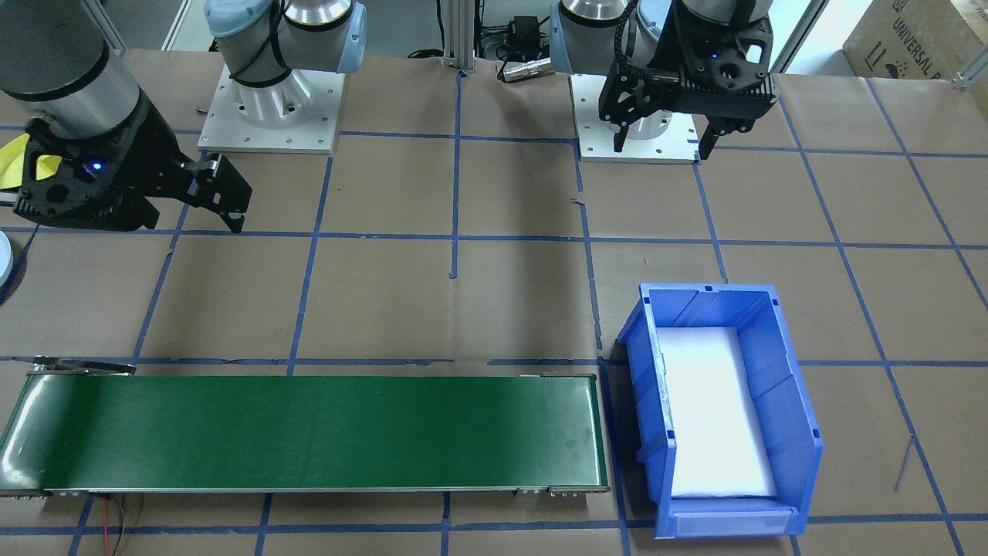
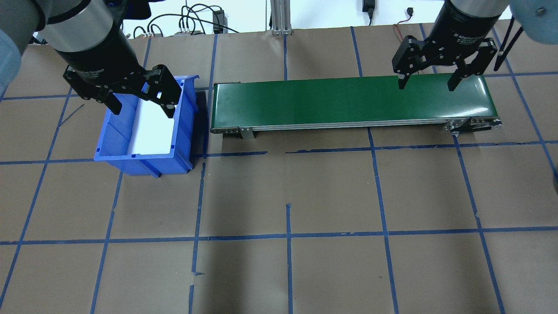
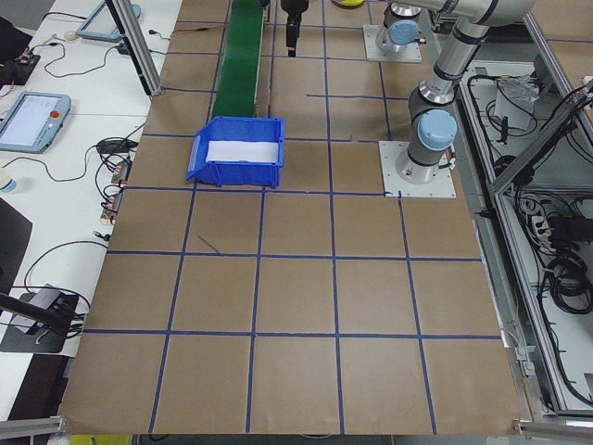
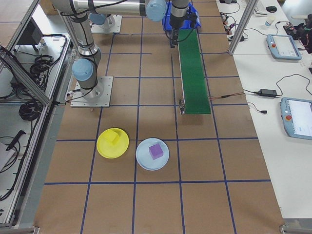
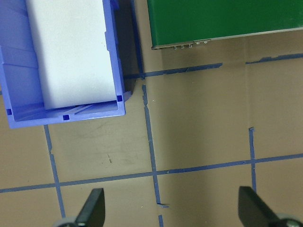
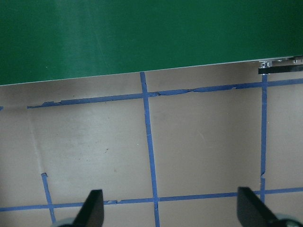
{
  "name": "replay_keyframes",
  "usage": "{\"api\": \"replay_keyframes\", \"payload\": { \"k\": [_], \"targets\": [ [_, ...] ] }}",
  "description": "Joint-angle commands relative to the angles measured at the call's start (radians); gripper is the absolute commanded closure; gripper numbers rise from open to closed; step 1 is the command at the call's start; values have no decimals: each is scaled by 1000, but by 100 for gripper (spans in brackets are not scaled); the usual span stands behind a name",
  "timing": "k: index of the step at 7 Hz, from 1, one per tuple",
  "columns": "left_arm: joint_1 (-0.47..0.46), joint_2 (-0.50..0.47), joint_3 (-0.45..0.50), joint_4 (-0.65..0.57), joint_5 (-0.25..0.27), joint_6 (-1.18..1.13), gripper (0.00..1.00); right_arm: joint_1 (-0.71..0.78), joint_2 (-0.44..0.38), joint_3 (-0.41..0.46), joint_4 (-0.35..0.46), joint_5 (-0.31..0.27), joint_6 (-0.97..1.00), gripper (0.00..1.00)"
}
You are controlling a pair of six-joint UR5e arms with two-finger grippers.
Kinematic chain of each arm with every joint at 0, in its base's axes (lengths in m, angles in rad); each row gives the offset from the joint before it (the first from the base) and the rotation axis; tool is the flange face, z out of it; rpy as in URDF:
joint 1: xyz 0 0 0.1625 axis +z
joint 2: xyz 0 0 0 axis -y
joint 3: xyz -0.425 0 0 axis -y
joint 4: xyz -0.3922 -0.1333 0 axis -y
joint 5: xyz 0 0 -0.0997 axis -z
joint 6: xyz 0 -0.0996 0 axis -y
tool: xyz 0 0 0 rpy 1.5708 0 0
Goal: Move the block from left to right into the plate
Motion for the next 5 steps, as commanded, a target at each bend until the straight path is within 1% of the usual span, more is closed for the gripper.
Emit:
{"api": "replay_keyframes", "payload": {
  "k": [1, 4, 5],
  "targets": [
    [-2, 5, -6, -1, 61, 0, 0, 40, 3, 1, -21, -1, 4, 0],
    [-4, 3, -12, 7, 41, 3, 0, 37, -5, 8, -24, -1, 5, 0],
    [-4, 3, -16, 7, 12, 3, 0, 34, -5, 12, -22, -11, 5, 0]
  ]
}}
